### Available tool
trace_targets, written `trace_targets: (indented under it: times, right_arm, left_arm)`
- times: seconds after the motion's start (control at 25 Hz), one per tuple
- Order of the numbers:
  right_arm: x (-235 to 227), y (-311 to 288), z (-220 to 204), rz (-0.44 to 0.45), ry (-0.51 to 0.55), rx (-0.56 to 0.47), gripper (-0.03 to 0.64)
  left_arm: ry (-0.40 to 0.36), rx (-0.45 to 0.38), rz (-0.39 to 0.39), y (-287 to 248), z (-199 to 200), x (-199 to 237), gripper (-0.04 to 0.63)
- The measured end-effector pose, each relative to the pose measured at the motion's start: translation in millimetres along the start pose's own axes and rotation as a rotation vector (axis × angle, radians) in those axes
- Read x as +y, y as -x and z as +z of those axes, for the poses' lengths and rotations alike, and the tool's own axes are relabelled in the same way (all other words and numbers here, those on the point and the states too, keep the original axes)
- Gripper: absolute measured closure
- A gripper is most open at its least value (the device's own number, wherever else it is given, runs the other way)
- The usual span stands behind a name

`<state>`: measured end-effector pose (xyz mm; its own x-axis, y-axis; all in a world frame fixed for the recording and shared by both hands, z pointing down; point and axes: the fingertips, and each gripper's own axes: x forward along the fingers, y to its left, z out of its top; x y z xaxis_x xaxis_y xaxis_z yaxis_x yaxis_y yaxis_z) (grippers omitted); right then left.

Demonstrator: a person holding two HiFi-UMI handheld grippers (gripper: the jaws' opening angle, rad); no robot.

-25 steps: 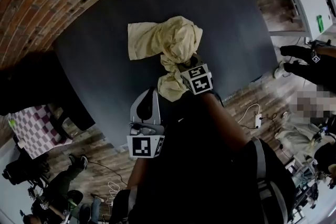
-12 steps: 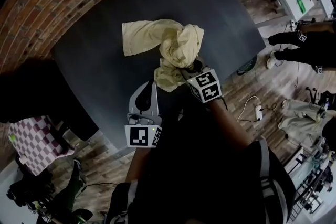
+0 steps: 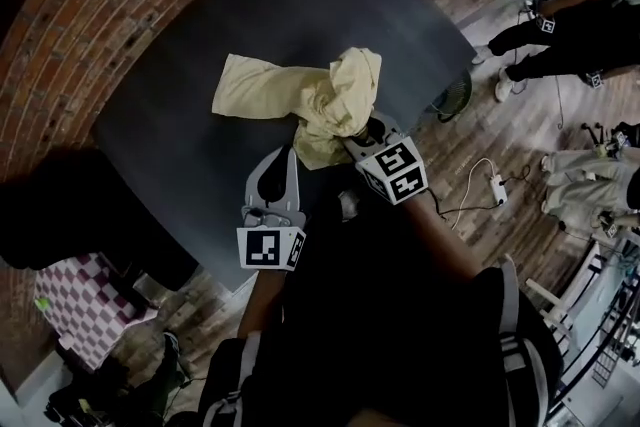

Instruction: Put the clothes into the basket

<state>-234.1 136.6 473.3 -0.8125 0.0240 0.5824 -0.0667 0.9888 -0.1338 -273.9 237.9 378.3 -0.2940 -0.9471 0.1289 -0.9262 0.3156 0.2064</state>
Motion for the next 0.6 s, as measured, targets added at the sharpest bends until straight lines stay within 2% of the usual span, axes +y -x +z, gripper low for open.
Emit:
trace_targets:
  times: [0.32, 0.6]
  right_arm:
    - [-21, 48, -21, -0.012, -0.045, -0.048, 0.457]
    - [-55, 105, -41, -0.063, -0.077, -0.084, 0.457]
  left_arm:
    - [-0.028, 0.022, -0.064, -20, -7, -58, 0.592]
    - [-0.045, 0.032, -0.131, -43, -10, -118, 0.592]
